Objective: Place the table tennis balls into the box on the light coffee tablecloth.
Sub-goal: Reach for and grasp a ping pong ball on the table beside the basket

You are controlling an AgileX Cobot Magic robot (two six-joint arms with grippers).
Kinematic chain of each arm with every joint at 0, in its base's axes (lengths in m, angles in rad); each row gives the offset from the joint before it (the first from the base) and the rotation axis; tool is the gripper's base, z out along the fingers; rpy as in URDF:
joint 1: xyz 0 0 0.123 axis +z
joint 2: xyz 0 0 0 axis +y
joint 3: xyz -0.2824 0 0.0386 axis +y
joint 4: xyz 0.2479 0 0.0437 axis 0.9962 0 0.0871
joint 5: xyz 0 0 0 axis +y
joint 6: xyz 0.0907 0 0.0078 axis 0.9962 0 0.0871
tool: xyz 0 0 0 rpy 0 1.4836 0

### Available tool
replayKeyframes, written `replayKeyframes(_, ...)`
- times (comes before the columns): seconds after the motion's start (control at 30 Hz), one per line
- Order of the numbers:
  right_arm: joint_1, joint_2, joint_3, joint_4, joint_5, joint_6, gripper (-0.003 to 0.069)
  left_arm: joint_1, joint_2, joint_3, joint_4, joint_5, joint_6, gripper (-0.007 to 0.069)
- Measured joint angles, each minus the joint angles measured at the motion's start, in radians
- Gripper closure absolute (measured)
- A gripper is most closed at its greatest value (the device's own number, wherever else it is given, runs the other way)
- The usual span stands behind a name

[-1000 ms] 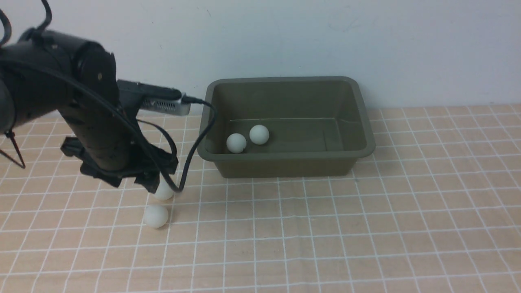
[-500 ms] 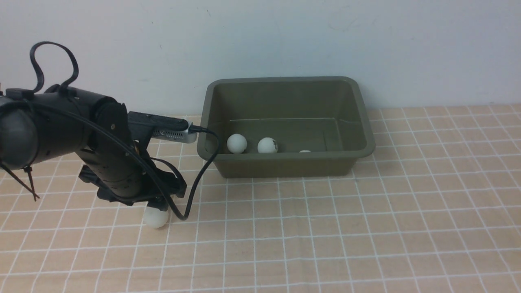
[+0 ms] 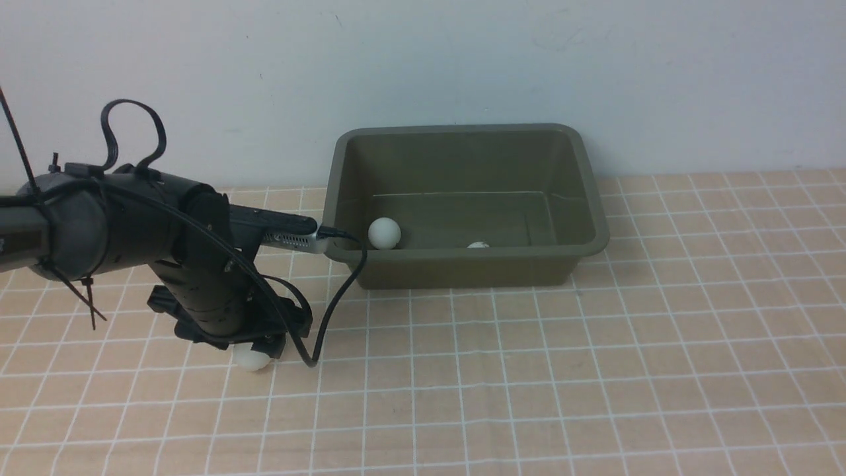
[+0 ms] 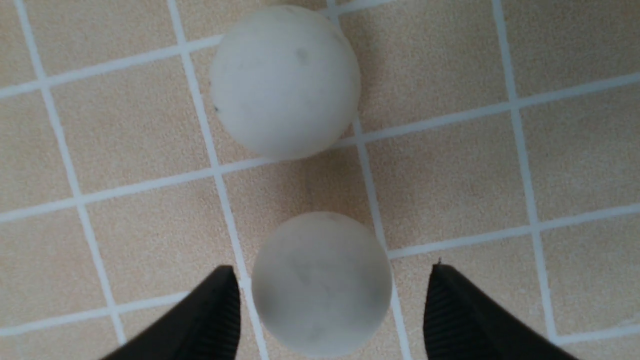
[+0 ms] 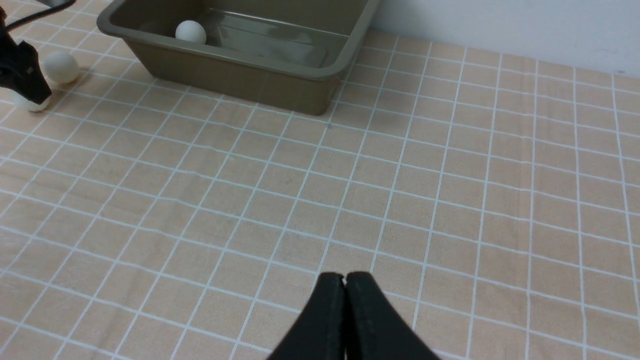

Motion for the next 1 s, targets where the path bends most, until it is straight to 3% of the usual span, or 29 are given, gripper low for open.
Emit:
replayKeyframes(0.27,0.000,0.000,0.000,0.000,0.000,0.000,0.0676,0.000,0.046,0.000,0.000,-0.015,-0.001,0.0225)
replayKeyframes(0.4,0.000,0.000,0.000,0.000,0.000,0.000,0.0676,0.000,0.060,0.000,0.000,-0.015,-0.011,0.0307)
replayKeyframes(0.47,0.000,0.000,0.000,0.000,0.000,0.000,0.0676,0.000,0.060,-0.001,0.000,-0.009,-0.016,0.0306)
replayKeyframes(0.7,0.000,0.000,0.000,0.000,0.000,0.000,0.0676,0.000,-0.034,-0.019,0.001,0.158,0.006,0.0306)
replayKeyframes(0.83,0.000,0.000,0.000,0.000,0.000,0.000,0.0676,0.000,-0.119,-0.117,-0.008,0.300,0.033,0.0306)
replayKeyframes(1.0,0.000,0.000,0.000,0.000,0.000,0.000,0.0676,-0.009,-0.174,-0.327,-0.089,0.279,0.065,0.0306)
